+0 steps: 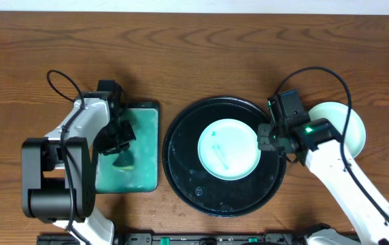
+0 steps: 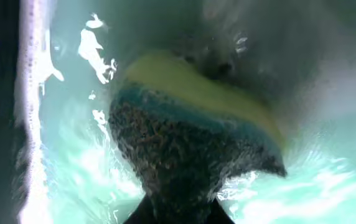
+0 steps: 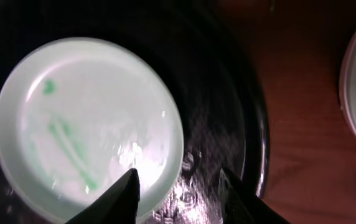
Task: Clean dirty plates on tray and stack at the side
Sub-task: 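Grasp the last light-green plate with the right gripper and pull it to tray centre, then scrub the last plate with the sponge in the left gripper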
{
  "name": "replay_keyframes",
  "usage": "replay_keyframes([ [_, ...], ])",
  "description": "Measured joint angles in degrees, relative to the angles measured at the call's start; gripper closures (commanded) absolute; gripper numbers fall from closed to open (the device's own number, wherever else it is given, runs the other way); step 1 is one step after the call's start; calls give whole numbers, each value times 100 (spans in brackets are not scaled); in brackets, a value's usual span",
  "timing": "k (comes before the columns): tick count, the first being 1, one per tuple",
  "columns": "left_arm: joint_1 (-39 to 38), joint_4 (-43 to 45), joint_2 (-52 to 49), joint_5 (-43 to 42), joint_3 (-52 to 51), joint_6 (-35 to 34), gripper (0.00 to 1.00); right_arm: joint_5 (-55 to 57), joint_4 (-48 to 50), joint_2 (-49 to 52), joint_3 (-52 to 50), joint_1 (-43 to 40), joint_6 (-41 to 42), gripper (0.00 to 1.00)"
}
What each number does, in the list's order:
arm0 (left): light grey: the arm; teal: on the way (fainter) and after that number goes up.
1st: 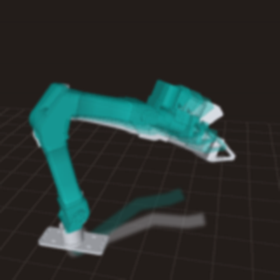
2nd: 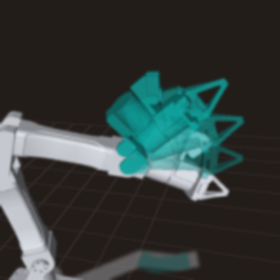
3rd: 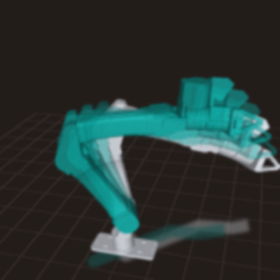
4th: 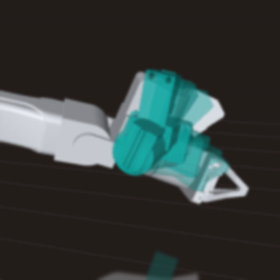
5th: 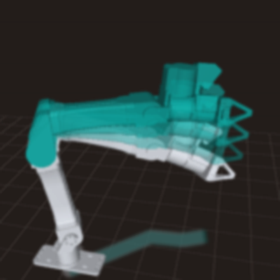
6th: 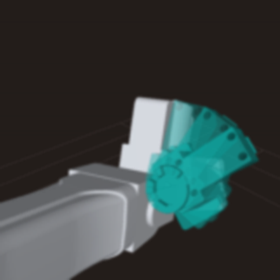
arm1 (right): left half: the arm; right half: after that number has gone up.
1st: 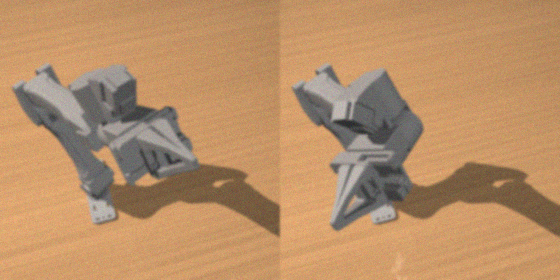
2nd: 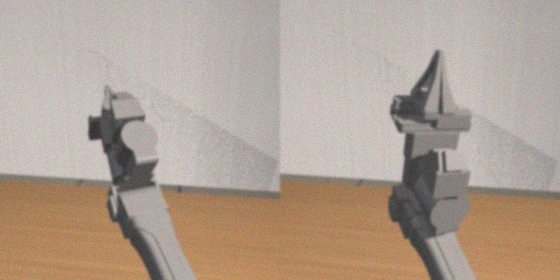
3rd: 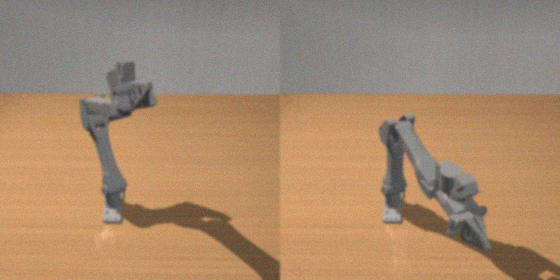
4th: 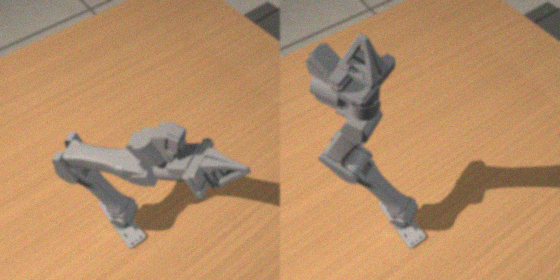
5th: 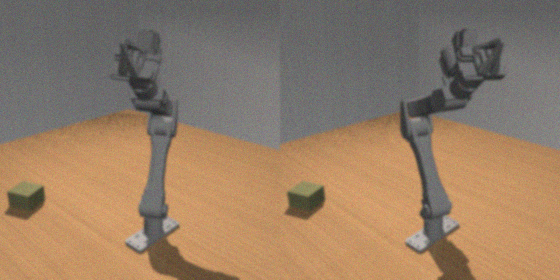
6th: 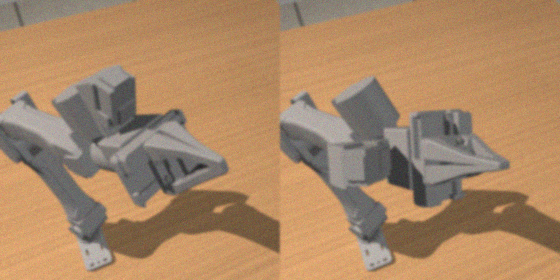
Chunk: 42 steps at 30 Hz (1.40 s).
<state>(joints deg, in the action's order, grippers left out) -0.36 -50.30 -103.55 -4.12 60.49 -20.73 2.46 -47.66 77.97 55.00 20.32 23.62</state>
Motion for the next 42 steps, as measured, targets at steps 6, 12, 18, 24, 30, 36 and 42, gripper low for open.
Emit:
replay_keyframes([
  [6,-83,-621,1272,-15,302,151,93,-85,487,957,-4,-59,-63,54],
  [12,-699,-588,2872,-337,505,173,93,-796,693,1858,-13,-98,-435,85],
  [18,-1331,-321,3141,-643,505,48,93,-1207,708,2124,-31,-111,-590,99],
  [24,-2129,796,2629,-1176,328,-490,93,-1294,723,2127,-31,-149,-426,99],
  [30,-3119,2044,1482,-1652,262,-1067,93,-1322,726,2127,-31,-149,-264,99],
  [36,-3615,2922,92,-1965,256,-1644,93,-1351,730,2129,-33,-149,-175,99],
  [42,-3578,2839,-540,-1858,299,-1825,93,-1364,743,2129,-33,-149,-166,99],
])
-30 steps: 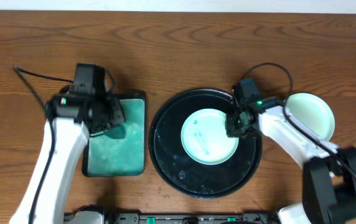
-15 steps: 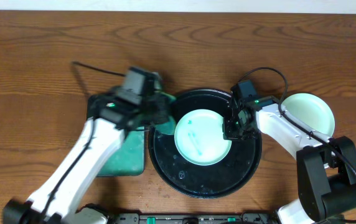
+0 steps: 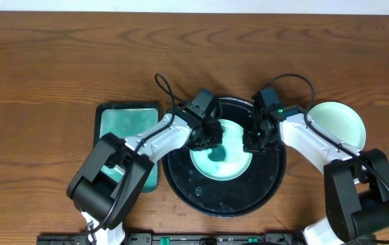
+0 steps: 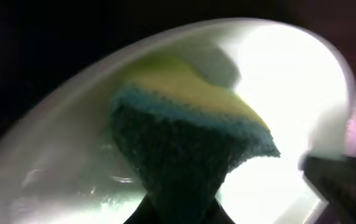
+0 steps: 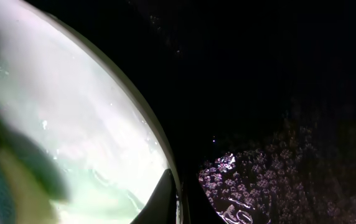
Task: Clean dirty plates on tray and stack at the side
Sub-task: 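Scrub the last plate with the sponge in the left gripper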
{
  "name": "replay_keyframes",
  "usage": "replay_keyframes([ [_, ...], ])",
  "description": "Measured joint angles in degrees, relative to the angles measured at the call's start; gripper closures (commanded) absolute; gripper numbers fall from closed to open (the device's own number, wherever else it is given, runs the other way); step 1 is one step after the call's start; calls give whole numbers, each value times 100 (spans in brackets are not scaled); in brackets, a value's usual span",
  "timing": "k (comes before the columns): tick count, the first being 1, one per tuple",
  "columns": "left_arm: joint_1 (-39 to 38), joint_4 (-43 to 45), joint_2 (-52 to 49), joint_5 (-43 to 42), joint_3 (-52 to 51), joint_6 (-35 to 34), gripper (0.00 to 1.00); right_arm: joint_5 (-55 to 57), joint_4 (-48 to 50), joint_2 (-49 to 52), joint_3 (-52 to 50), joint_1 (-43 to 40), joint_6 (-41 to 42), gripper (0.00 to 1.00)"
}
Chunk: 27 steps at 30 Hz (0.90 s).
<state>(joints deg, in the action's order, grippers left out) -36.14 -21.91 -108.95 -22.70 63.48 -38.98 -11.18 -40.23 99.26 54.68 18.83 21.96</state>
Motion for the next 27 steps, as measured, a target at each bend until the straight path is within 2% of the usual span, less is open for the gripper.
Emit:
replay_keyframes([
  [5,57,-1478,96,1364,291,308,93,-59,28,0,0,2,2,99],
  [8,46,-1676,96,1847,372,625,93,-256,98,13,2,63,17,99],
  [11,52,-1641,94,1836,374,887,93,-306,85,13,0,94,42,99],
  [14,116,-1320,72,1290,339,994,93,-306,66,20,2,94,92,99],
  [17,131,-684,-4,356,238,997,93,-262,17,24,0,90,240,99],
  [21,-136,-46,-177,-658,192,883,93,-245,22,26,0,85,365,99],
  [27,-584,13,-240,-1399,184,748,93,-243,20,24,0,85,555,99],
])
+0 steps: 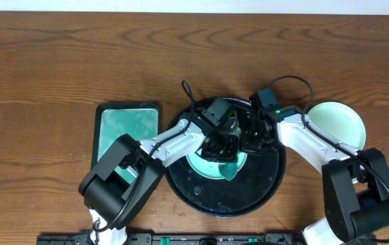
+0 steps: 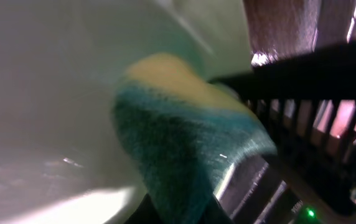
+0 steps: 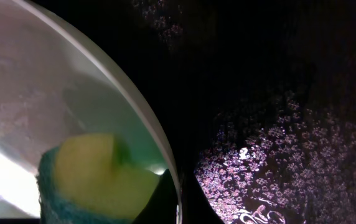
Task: Clean dirty plates on tray and stack at the side
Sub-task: 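Scrub the last plate with the sponge in the left gripper, then return the sponge to the green tub with the left gripper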
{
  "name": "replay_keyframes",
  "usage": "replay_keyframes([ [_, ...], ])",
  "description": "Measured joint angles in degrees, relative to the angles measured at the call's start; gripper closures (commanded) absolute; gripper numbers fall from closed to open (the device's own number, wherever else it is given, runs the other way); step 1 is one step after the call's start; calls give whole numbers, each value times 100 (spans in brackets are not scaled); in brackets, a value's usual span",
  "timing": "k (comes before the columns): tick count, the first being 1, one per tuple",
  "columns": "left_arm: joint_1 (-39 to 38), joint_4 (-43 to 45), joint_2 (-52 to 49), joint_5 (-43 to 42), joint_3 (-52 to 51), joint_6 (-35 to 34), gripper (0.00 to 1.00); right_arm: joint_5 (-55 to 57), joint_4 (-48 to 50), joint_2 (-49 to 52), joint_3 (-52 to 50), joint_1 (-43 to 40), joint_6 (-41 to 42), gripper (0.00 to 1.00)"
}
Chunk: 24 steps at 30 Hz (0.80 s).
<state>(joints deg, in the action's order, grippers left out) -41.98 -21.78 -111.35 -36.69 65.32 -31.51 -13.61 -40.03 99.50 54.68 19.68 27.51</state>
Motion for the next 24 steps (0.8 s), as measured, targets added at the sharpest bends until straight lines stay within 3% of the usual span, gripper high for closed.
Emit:
replay_keyframes([
  [6,186,-863,17,446,39,-168,93,-4,-13,0,0,0,79,99],
  [15,529,-2367,452,2695,149,-319,92,-31,-4,2,0,0,81,99],
  [19,717,-2776,1082,3250,151,-278,93,-33,4,9,0,7,83,99],
  [24,1574,-3040,2286,3692,133,-81,93,-24,2,9,0,7,85,99],
])
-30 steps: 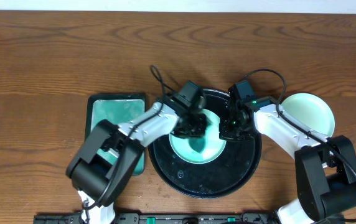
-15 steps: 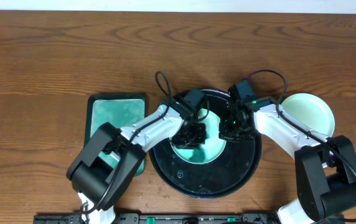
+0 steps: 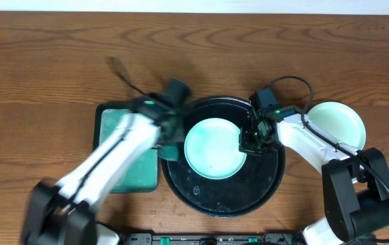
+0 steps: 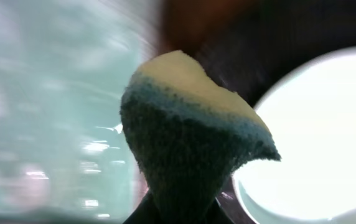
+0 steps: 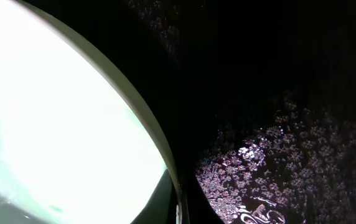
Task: Clean dirty plates on tray and stack at the side
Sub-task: 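Return the sponge to the green tub with the left gripper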
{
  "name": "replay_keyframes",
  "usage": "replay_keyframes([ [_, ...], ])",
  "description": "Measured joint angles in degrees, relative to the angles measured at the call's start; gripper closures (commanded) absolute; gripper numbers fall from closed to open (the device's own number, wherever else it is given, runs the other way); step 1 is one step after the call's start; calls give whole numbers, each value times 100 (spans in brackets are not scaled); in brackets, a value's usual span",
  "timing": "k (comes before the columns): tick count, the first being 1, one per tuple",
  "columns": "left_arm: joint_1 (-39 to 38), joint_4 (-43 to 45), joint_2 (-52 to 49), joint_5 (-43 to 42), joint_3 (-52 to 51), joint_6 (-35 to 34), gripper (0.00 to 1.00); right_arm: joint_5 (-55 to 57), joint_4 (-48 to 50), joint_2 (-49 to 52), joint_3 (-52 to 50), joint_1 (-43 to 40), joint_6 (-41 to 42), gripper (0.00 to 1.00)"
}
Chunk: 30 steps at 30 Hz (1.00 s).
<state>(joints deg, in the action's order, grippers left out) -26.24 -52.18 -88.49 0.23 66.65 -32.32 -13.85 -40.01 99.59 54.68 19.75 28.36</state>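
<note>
A pale green plate (image 3: 213, 148) lies on the round black tray (image 3: 225, 197); its face looks nearly bare, with a faint green trace low in the right wrist view. My right gripper (image 3: 249, 139) is shut on the plate's right rim (image 5: 165, 158), one finger over it and one under. The left gripper (image 3: 171, 136) is shut on a yellow and blue-green sponge (image 4: 190, 137) and hangs blurred at the tray's left edge, between the plate (image 4: 309, 143) and the green basin (image 3: 123, 146).
The green rectangular basin (image 4: 53, 93) of soapy water sits left of the tray. A clean pale plate (image 3: 337, 126) rests on the wood to the right of the tray, behind my right arm. The tray's wet floor (image 5: 277, 124) shows beside the held rim.
The left gripper has moved left with the sponge, from over the plate's right part to the tray's left edge by the basin. The right gripper keeps its hold on the rim.
First the left gripper held the sponge in the basin while the right one stood open at the rim of a plate with green smears. Then the right was shut on the rim and the sponge lay on the plate. Now the sponge is off and the smears are nearly gone.
</note>
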Motion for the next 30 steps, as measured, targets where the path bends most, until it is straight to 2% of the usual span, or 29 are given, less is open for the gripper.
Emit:
replay_keyframes([
  [4,938,-15,573,149,0,273,93,13,2,0,0,0,20,99],
  [10,2070,175,264,212,-205,538,92,20,4,0,0,0,142,99],
  [15,2166,348,-426,127,-411,774,92,24,-4,0,0,0,173,99],
  [16,2164,398,-522,120,-431,809,85,24,-9,0,0,0,181,99],
  [18,2164,448,-616,116,-439,846,79,28,-26,0,0,0,186,99],
  [20,2164,472,-621,107,-439,868,86,31,-61,0,0,0,190,99],
  [22,2164,439,-601,98,-439,925,85,31,-87,0,0,0,208,99],
  [24,2164,350,-555,74,-439,927,62,33,-98,0,0,0,223,99],
  [25,2164,282,-501,57,-439,933,56,33,-103,0,0,0,225,99],
  [28,2164,-11,-192,9,-415,1005,46,33,-107,0,0,0,227,99],
  [30,2164,-116,114,-85,-387,1010,46,33,-118,0,2,0,227,99],
])
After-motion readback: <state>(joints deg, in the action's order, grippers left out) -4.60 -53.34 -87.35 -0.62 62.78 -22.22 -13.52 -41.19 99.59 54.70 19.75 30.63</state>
